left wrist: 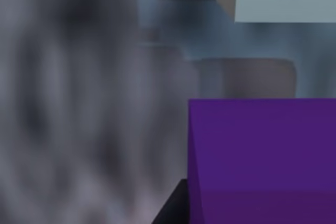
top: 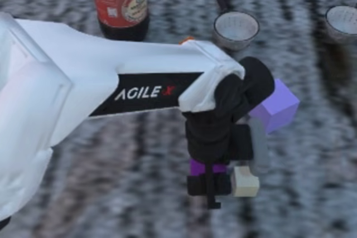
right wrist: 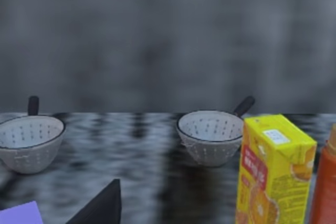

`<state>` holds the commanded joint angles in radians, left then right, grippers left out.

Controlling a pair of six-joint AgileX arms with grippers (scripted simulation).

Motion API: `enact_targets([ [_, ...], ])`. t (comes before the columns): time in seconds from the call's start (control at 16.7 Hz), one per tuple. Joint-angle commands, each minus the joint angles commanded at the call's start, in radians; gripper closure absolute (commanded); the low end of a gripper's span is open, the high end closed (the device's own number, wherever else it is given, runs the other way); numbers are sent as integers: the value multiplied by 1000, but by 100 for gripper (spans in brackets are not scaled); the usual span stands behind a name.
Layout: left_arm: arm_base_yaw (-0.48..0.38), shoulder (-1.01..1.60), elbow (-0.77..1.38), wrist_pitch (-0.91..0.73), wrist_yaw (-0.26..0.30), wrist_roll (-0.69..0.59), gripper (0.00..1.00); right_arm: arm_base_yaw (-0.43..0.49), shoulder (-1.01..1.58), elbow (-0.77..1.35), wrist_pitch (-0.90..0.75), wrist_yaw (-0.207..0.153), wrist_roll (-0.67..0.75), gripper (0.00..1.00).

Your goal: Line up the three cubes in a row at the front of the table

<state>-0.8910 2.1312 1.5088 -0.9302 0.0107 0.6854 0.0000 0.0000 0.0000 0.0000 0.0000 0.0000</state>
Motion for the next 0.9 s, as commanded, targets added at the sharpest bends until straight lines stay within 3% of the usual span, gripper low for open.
enact_targets([
  [0.3, -4, 14, -18, 26, 0, 3, 100, 0, 0, 0, 0, 0, 0, 0],
  [0.9, -4, 14, -18, 26, 0, 3, 25, 0, 0, 0, 0, 0, 0, 0],
])
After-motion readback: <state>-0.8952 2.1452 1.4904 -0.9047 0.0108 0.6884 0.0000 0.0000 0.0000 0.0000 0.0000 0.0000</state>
